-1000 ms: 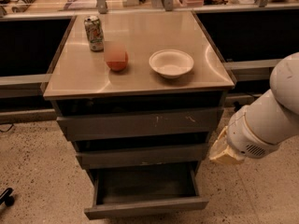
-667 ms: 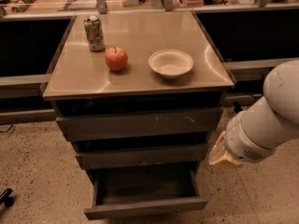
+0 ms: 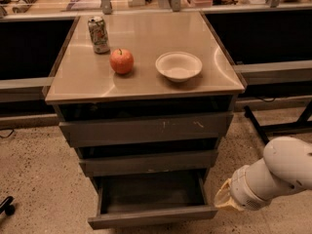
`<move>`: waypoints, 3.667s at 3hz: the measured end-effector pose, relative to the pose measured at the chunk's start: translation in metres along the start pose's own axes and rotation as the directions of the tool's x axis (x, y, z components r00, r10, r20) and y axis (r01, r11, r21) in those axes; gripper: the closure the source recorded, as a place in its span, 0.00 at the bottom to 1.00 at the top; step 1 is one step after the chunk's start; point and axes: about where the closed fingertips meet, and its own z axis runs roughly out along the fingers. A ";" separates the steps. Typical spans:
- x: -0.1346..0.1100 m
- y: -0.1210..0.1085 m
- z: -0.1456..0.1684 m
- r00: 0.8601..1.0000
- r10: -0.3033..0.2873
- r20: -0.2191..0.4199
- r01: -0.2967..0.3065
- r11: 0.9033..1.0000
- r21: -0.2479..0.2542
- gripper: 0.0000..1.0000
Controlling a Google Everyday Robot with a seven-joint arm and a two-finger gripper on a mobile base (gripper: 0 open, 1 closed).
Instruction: Close bottom drawer
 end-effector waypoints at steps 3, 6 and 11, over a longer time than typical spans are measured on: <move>0.033 -0.008 0.090 0.993 -0.075 0.088 0.078 0.997 -0.027 1.00; 0.057 -0.009 0.180 0.983 -0.051 0.177 0.073 0.990 -0.123 1.00; 0.066 -0.011 0.335 0.920 -0.154 0.360 0.202 0.974 -0.099 1.00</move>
Offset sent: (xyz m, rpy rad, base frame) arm 0.0011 -0.0007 -0.1013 0.0520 -0.0323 0.1274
